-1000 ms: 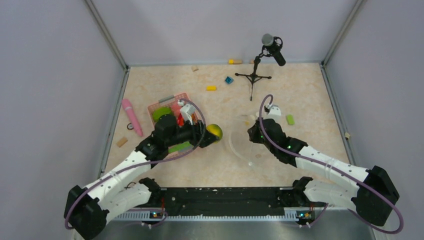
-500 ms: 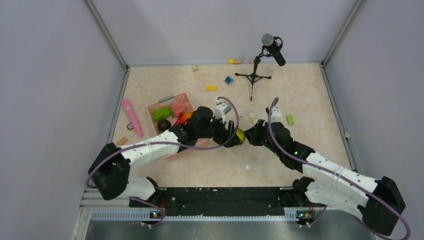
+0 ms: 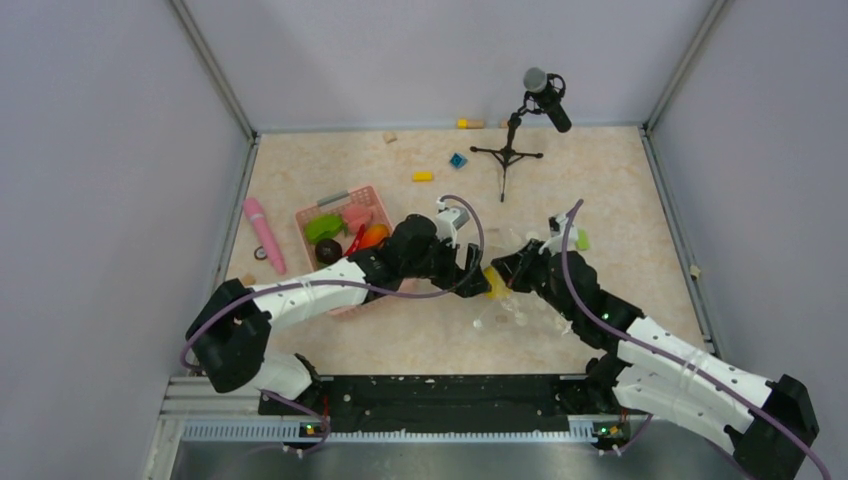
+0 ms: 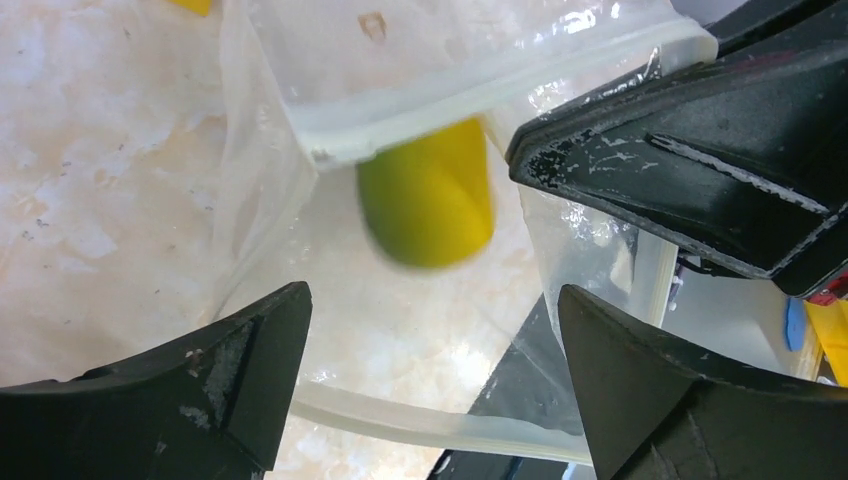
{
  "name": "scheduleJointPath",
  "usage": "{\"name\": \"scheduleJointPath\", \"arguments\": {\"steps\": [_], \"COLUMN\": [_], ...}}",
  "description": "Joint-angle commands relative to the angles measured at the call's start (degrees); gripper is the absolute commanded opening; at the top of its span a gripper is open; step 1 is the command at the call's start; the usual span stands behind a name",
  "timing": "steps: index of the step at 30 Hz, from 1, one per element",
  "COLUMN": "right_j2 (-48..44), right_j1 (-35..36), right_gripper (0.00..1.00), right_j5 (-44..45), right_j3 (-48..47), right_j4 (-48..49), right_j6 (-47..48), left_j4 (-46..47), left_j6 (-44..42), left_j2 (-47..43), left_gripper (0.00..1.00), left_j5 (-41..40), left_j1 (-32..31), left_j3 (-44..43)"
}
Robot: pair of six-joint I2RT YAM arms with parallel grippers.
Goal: Place the food in the zip-top bag and seal the zipper
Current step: Place the fake fruit in the zipper food storage bag.
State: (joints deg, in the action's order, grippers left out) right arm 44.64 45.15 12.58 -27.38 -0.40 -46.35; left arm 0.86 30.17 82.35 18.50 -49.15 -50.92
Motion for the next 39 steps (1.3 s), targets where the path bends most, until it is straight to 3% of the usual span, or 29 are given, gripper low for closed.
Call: {"name": "scheduleJointPath", "arguments": {"steps": [1, 8, 11, 13, 20, 25, 30, 39], "right_j2": [-0.4, -0.5, -0.6, -0.8, -1.5, -1.9, -1.6, 0.0], "right_j1": [0.1, 0.1, 0.2, 0.1, 0.1, 0.1, 0.1, 0.1], "right_gripper": [0.0, 0.0, 0.0, 0.0, 0.0, 0.0, 0.0, 0.0], "right_j5": [1.8, 3.2, 3.5, 3.8, 4.1, 5.3, 6.5, 7.0], "right_j3": [-0.6, -1.3, -1.2, -1.0, 0.6, 1.0, 1.0, 1.0], "right_j4": [1.9, 1.1, 1.1, 1.4, 3.4, 2.9, 2.3, 2.1], "right_j6": [-2.2, -4.1, -4.4, -4.3, -3.3, -2.8, -2.5, -1.8], "left_j4": [1.4, 1.3, -0.4, -4.2, -16.5, -21.9, -23.2, -17.0], "left_j6": [-0.3, -1.5, -1.8, -1.3, 7.1, 12.0, 14.5, 12.6], "left_j2": [-2.8, -11.7, -16.9, -20.5, -28.6, -32.3, -34.0, -28.5], "left_gripper": [0.98, 0.99, 0.99, 0.98, 0.99, 0.98, 0.99, 0.98], "left_j5": [-0.1, 0.9, -2.8, -9.0, -43.0, -52.9, -52.7, -34.7], "left_j1": [-1.1, -1.8, -1.8, -1.8, -1.3, 0.8, 6.1, 18.8], "left_j3": [-2.0, 0.7, 2.5, 3.6, 6.4, 7.9, 9.7, 12.9]}}
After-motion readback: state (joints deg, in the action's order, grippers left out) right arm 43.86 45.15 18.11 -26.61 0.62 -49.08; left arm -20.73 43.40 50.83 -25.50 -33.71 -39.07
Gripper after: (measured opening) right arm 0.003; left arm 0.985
